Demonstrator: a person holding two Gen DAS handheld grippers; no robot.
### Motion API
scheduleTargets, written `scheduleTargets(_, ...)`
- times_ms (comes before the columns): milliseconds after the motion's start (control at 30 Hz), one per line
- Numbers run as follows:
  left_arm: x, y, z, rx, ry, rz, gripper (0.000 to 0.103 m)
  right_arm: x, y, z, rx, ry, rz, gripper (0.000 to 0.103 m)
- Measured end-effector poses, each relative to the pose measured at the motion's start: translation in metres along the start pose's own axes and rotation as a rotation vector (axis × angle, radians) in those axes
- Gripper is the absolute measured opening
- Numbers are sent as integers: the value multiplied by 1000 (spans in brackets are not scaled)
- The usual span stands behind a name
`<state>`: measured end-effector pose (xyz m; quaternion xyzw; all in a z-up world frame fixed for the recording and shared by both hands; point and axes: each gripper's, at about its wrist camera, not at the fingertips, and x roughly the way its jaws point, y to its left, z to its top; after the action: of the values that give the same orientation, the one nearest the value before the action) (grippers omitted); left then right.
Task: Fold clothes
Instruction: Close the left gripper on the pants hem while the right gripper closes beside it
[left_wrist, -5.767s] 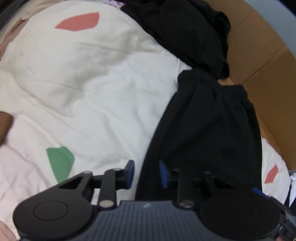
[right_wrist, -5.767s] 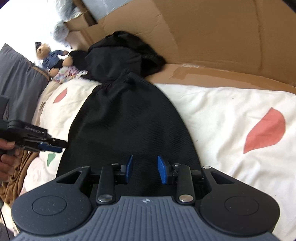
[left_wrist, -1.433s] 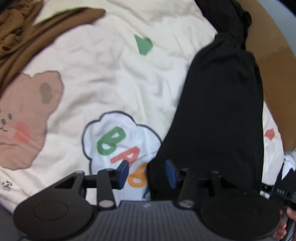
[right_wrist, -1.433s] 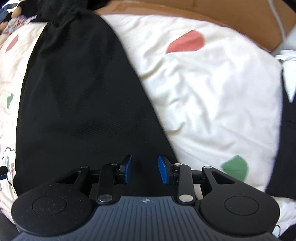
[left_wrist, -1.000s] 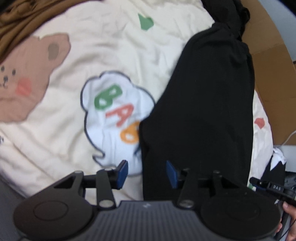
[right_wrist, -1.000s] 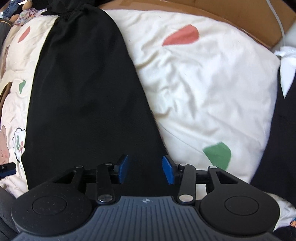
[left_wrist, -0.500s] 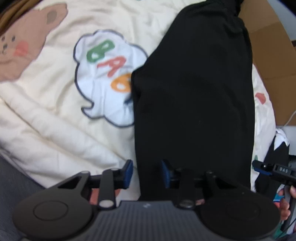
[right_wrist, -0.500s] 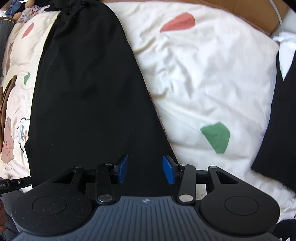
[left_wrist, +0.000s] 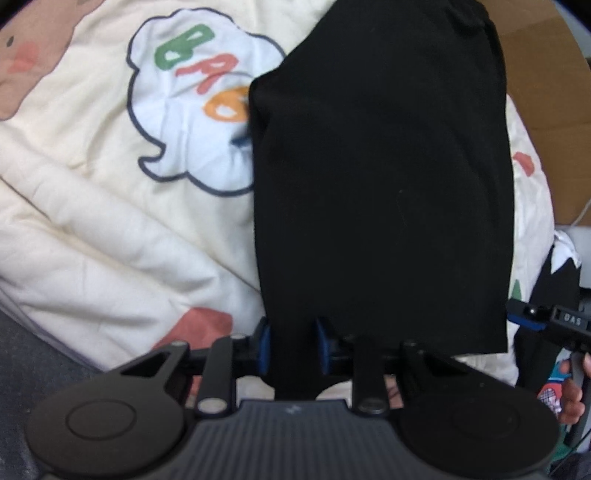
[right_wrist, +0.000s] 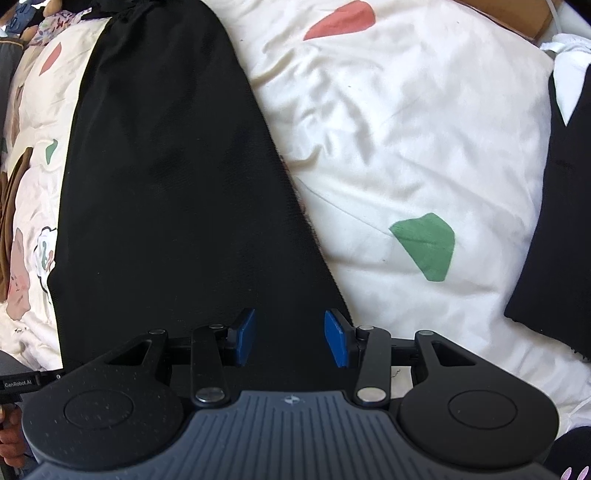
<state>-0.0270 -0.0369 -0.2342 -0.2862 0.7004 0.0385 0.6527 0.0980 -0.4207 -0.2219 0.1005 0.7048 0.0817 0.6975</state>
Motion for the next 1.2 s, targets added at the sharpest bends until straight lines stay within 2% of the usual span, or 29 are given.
scheduleTargets(400,11,8,3,-11,54,-30,36,13,-22,-3,47,36,34,48)
scheduleTargets(700,18,8,7,-25,38,-38,41,5,-29,-2,48,32,57,50)
scheduleTargets(933,14,14,10,-33,34,-45,35,7,-43,-2,92,32,48,50)
scheduleTargets(1033,12,19,12,-43,33,-58,31,18,-45,-2,91,47,50,50)
scheduleTargets(1200,8,23,15,-29,33,-76,27,35,-45,1,72,23,74,50)
